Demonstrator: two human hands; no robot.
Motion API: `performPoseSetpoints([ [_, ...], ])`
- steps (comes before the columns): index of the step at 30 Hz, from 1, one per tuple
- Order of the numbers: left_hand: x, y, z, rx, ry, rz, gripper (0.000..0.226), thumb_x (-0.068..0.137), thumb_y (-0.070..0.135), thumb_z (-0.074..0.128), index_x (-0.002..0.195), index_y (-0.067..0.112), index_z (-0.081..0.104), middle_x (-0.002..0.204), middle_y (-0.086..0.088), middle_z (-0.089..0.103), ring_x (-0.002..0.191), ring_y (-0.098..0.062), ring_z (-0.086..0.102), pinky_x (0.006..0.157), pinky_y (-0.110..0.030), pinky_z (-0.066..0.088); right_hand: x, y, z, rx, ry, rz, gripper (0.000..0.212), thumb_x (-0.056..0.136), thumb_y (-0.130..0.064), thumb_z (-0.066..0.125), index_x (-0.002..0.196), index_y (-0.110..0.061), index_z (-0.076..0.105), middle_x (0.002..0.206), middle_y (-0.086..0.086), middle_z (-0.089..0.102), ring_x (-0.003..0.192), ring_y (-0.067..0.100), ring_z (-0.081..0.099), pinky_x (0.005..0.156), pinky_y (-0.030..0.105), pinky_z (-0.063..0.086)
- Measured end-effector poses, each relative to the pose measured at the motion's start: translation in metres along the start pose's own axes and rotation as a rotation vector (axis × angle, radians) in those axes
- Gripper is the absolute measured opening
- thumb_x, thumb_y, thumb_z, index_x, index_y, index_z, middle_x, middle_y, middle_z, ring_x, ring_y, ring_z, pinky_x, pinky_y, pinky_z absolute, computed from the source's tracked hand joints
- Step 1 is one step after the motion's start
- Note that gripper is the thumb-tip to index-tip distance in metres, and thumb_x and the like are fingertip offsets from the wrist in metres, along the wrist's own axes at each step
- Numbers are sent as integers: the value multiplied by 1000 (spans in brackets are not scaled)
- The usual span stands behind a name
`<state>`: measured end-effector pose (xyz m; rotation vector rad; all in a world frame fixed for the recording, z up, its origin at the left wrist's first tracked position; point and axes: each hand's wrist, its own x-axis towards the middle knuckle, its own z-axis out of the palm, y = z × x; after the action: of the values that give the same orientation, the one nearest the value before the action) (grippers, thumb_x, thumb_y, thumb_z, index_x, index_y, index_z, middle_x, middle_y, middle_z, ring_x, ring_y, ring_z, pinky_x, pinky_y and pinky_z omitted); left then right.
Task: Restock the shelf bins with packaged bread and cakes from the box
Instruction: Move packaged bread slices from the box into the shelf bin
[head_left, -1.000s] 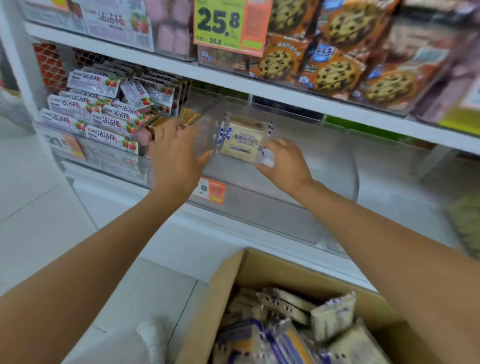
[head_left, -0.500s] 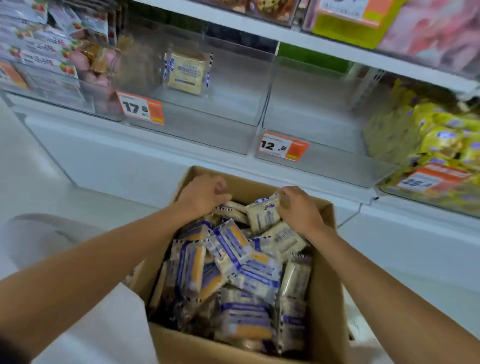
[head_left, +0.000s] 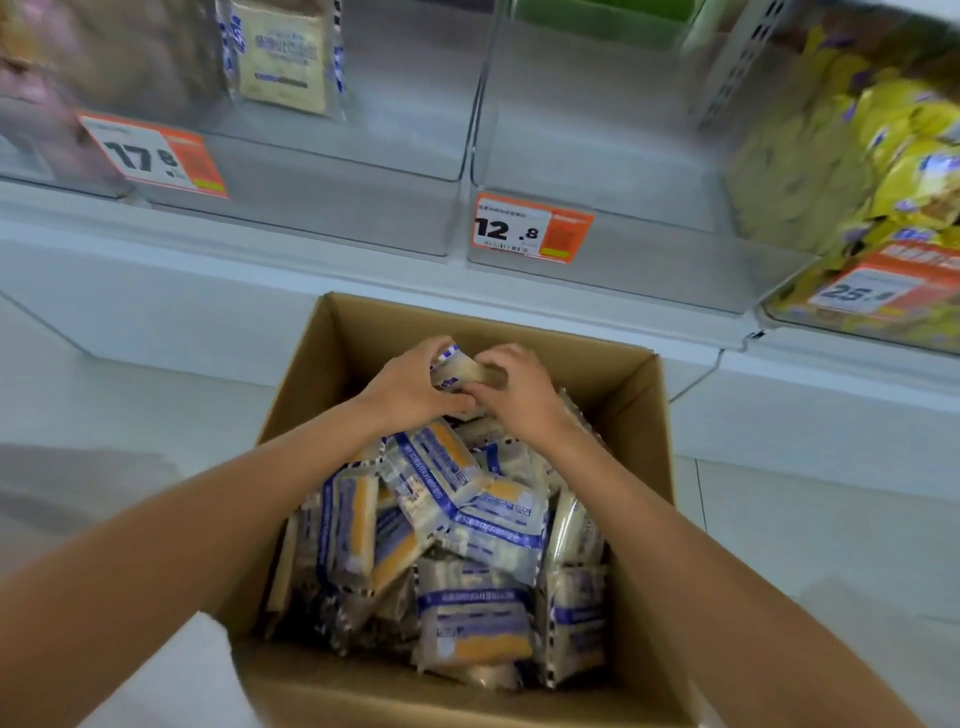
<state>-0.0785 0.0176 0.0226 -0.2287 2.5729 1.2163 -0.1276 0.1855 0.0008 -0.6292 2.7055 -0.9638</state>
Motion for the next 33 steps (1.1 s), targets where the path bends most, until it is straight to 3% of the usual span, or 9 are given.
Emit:
performPoseSetpoints([
  [2, 1, 3, -1, -44, 66, -40, 30, 83, 33, 77, 106, 18, 65, 95, 7, 67, 91, -19, 66, 71, -22, 45, -2, -7, -17, 78, -35, -30, 44, 88, -32, 69, 129, -20, 59, 133, -2, 54, 127, 17, 45, 111, 38, 34],
  [4, -3, 0, -6, -230, 124, -139, 24, 84, 33, 77, 82, 11, 66, 73, -1, 67, 70, -21, 67, 57, -27, 47, -9, 3, -37, 78, -92, 81, 52, 92, -29, 66, 141, -21, 48, 146, -1, 44, 136, 16, 38, 110, 28, 26],
  [12, -34, -34, -25, -799, 150, -358, 20, 91, 24, 68, 108, 12, 67, 90, -6, 77, 74, -17, 74, 54, -28, 57, -38, 75, -27, 139, -211, 598, 97, 83, -24, 77, 156, -20, 13, 152, 8, 39, 131, 27, 47, 99, 36, 48],
  [15, -39, -42, -25, -823, 132, -383, 24, 92, 26, 66, 113, 13, 67, 100, -9, 76, 91, -25, 73, 72, -39, 60, -36, 70, -26, 29, -195, 590, 45, 80, -25, 79, 120, -9, 62, 109, 8, 64, 95, 19, 63, 74, 29, 46],
  [16, -38, -43, -24, -823, 130, -388, 25, 93, 26, 66, 114, 13, 67, 103, -10, 75, 94, -26, 72, 76, -41, 59, -36, 65, -29, 9, -219, 550, 21, 80, -24, 79, 91, -12, 66, 86, 4, 62, 74, 15, 59, 65, 29, 42],
  [18, -39, -44, -24, -824, 143, -383, 26, 93, 27, 65, 116, 14, 66, 105, -9, 75, 96, -25, 72, 79, -42, 59, -37, 54, -37, 88, -222, 464, 22, 82, -20, 77, 74, -14, 57, 73, -1, 55, 64, 12, 53, 62, 28, 41],
  [24, -38, -27, -36, -774, 242, -318, 28, 95, 32, 63, 116, 14, 65, 108, -7, 73, 93, -21, 71, 71, -35, 58, -36, -4, -86, 436, 51, 294, 19, 88, -11, 70, 105, -13, 61, 94, -3, 69, 79, 3, 67, 59, 13, 48],
  [28, -40, 5, -45, -809, 157, -253, 34, 96, 43, 55, 113, 15, 65, 106, -11, 75, 93, -28, 73, 86, -48, 58, -29, -39, -97, 866, 22, 306, 27, 90, -8, 66, 116, -5, 62, 110, 13, 72, 103, 28, 69, 90, 42, 56],
  [33, -47, 36, -65, -930, -4, -152, 43, 90, 43, 64, 117, 10, 66, 111, -14, 73, 101, -29, 71, 92, -47, 56, -15, -94, -79, 889, -48, 289, 47, 96, -20, 60, 139, -13, 41, 130, 6, 60, 98, 17, 67, 89, 36, 53],
])
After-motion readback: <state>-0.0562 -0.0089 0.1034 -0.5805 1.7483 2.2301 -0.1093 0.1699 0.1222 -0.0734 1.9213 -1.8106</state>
